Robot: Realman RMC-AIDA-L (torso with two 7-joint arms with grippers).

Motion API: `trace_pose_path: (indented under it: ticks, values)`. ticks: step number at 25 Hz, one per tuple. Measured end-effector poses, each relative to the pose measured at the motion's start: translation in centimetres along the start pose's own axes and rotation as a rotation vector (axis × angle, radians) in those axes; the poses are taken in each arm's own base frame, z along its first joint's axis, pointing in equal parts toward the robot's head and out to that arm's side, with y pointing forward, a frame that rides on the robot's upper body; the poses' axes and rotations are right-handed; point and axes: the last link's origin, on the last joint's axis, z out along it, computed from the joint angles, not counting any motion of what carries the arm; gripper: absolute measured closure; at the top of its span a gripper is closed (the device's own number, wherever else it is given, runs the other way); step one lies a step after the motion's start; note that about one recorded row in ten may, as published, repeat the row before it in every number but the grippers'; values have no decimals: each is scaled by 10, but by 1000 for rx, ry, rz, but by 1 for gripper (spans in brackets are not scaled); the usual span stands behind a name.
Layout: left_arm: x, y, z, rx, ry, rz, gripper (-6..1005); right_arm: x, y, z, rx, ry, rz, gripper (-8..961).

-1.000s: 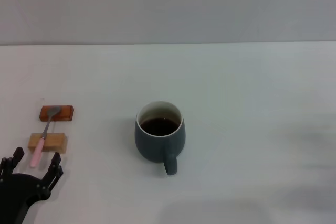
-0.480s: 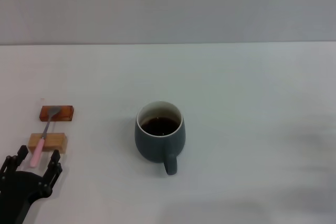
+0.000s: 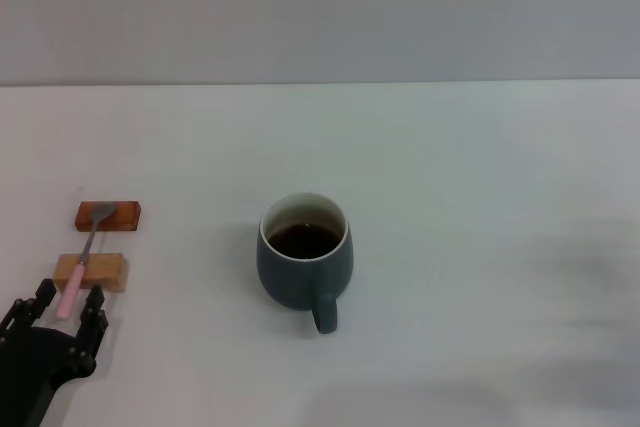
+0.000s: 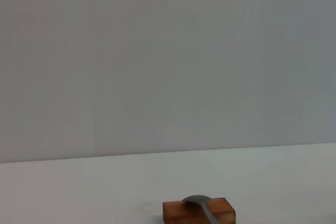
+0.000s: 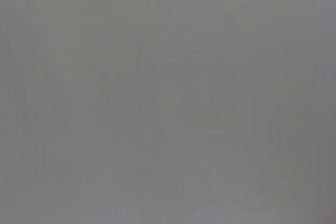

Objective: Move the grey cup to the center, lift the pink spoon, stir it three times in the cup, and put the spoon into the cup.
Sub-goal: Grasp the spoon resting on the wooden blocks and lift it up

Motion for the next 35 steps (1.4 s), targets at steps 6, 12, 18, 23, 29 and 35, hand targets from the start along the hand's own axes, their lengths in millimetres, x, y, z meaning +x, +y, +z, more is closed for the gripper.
trace_pose_path:
  ticks: [6, 12, 18, 23, 29, 35]
  values:
    - [0, 0, 1, -1, 0, 0, 551, 0, 0, -1, 1, 1, 0, 954]
    - [0, 0, 1, 0, -5, 1, 554, 0, 0, 0, -1, 1, 0, 954]
    - [0, -1, 1, 6, -1, -1, 570, 0, 1, 0, -7, 1, -2, 954]
    - [0, -1, 1, 5, -2, 0, 634, 1, 1, -1, -11, 3, -4, 954]
    - [-1, -2, 0, 9, -4, 1, 702, 1, 0, -2, -9, 5, -6, 954]
    - [2, -4, -1, 29, 12, -4, 759, 1, 0, -3, -14, 6, -8, 954]
